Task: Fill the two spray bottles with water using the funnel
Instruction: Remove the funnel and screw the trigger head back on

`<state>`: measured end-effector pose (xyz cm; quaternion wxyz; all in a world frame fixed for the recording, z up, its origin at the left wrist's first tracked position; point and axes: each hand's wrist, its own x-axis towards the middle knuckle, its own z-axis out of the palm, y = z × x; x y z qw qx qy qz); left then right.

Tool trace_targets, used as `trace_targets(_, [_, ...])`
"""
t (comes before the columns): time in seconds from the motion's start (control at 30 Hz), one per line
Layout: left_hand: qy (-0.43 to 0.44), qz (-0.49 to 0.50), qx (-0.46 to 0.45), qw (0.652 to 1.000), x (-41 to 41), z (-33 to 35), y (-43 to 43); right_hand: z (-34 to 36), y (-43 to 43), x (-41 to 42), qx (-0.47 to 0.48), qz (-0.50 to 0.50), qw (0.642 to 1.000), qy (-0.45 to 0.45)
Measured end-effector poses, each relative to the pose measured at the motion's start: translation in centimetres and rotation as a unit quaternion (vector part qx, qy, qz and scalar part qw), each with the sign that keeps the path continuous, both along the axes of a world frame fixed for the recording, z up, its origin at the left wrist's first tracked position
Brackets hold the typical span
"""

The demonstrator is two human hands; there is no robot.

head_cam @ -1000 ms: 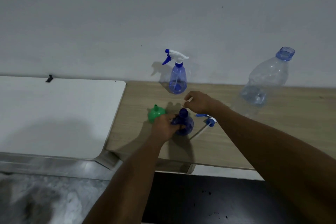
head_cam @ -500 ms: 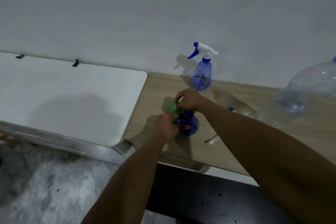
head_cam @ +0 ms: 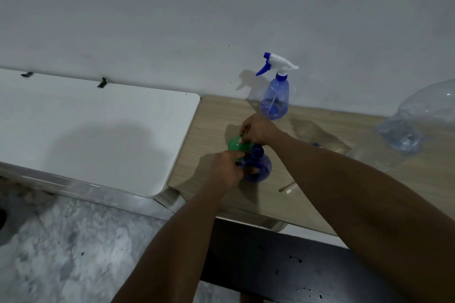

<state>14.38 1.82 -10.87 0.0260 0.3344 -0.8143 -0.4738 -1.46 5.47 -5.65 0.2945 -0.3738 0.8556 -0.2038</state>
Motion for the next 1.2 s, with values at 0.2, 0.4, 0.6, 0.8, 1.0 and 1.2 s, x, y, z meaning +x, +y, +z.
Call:
trace_targets(0.2, [0.026,-0.002,-0.008,1.0,-1.0,-0.4,0.2,0.4,2.6,-1.6,-0.048,-0.051,0.997,0.019])
trace_targets(0.4, [0.067,-0.021,0.027,0.997,-2.4,0.3,1.9,2.1,7.8,-3.8,-0.083,-0.13,0.984,0.091])
trace_targets(0.6, [0.088,-0.036,0.016,0.995,-4.4,0.5,3.5,3.9,14.6,-4.6,-0.087,-0.171,0.975,0.112])
trace_targets(0.8, [0.094,-0.047,-0.005,0.994,-6.0,0.7,4.7,3.7,20.3,-3.7,-0.058,-0.188,0.973,0.118])
trace_targets(1.0, [0.088,-0.059,-0.01,0.994,-6.4,0.6,6.0,1.9,23.3,-2.8,0.026,-0.177,0.978,0.109])
trace_targets(1.2, [0.08,-0.05,0.001,0.996,-6.5,0.5,6.1,1.0,24.2,-2.4,0.054,-0.186,0.974,0.114])
